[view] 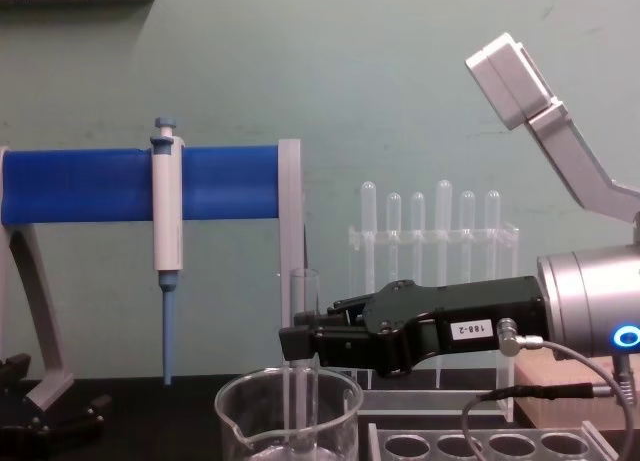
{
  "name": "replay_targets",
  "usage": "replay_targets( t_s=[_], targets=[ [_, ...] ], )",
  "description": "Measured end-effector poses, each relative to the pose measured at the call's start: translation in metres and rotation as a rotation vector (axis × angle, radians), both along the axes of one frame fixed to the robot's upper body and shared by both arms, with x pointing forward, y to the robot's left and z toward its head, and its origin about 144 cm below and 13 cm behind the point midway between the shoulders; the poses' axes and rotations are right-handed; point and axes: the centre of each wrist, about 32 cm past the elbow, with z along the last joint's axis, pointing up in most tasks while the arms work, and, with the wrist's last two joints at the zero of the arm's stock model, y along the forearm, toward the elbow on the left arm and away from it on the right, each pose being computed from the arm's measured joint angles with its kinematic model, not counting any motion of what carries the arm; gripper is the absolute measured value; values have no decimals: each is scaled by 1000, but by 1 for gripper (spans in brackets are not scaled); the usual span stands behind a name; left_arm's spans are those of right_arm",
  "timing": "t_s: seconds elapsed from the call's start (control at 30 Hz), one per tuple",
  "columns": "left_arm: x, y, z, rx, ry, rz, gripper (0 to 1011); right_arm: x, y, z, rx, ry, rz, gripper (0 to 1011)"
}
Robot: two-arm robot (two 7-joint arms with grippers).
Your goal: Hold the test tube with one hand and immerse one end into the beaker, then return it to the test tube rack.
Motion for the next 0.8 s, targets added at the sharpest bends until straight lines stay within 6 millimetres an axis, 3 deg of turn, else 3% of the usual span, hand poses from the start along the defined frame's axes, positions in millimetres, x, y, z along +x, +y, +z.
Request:
replay_targets(
  t_s=[0.8],
  targets=[
    [0, 0, 0, 0, 0, 0, 1000, 0, 0, 0, 0, 0, 0, 238]
  ],
)
